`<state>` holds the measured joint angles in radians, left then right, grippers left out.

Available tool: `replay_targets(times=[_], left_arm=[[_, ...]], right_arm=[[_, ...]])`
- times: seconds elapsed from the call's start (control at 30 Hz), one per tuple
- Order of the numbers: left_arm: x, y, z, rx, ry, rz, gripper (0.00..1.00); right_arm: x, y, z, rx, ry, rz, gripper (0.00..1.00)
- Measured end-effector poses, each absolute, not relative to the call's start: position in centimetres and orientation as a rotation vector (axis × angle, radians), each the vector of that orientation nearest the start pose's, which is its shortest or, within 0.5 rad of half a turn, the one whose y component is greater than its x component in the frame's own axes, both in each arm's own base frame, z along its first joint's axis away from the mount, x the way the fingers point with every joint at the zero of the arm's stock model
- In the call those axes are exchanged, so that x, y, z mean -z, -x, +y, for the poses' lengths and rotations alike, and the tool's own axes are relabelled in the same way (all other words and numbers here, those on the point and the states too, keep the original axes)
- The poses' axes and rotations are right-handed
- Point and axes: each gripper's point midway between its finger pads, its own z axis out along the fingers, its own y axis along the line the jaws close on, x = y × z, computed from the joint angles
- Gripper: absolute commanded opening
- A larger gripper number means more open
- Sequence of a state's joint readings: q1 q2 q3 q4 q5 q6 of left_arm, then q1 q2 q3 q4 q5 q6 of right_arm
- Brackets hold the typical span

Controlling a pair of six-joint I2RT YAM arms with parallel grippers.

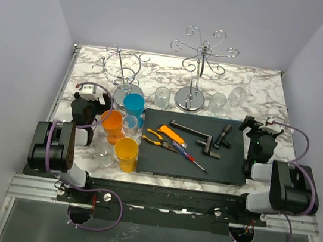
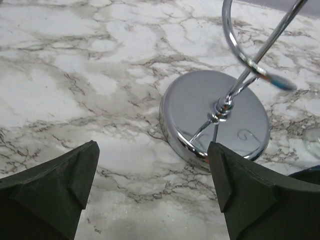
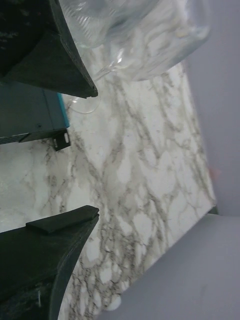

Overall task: Place the wine glass upside down on the wine glass rack
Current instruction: Pick up the wine glass at the center of the board.

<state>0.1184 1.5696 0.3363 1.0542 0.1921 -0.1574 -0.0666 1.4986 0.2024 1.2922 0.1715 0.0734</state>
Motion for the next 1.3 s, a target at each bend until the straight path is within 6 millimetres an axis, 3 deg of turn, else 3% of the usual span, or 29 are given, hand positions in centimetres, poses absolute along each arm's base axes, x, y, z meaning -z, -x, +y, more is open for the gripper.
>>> replay_targets(times=[0.1,0.2,0.3,0.43,0.63,0.97,1.03,1.13,1.3], left_arm=[[-11.9,-40.8,1.1,0.19,0.102,1.716,0.99],[-15.0,-41.5,1.4,0.188,0.107,1.711,0.99],[-16.9,-41.5,1.7,0.19,0.13,1.769,0.99],[-17.9,-40.5,2.4,0.187,0.174,1.862,0.99],[-19.5,-37.4,2.8,0.204,0.237,1.989,0.99],[-30.1,-36.6,2.1,0.236,0.206,1.985,0.99],[-30.8,-36.5,1.7,0.261,0.199,2.012,0.99],[-31.0,-36.6,1.3,0.295,0.193,2.048,0.99],[-29.2,-35.9,0.6,0.348,0.208,2.15,0.99]], right_arm=[[-15.3,-36.3,-5.8,0.123,-0.324,1.475,1.0],[-19.6,-36.0,-7.3,0.106,-0.509,1.408,1.0],[-23.0,-36.4,-8.2,0.088,-0.634,1.381,1.0],[-24.0,-36.1,-7.7,0.056,-0.673,1.465,1.0],[-25.6,-35.0,-5.4,-0.025,-0.612,1.628,1.0],[-30.3,-34.3,-1.9,-0.149,-0.469,1.799,1.0],[-30.9,-34.6,-0.8,-0.17,-0.434,1.833,1.0],[-30.8,-34.7,3.4,-0.227,-0.327,1.902,0.98],[-27.6,-33.2,11.6,-0.301,-0.119,2.057,0.85]])
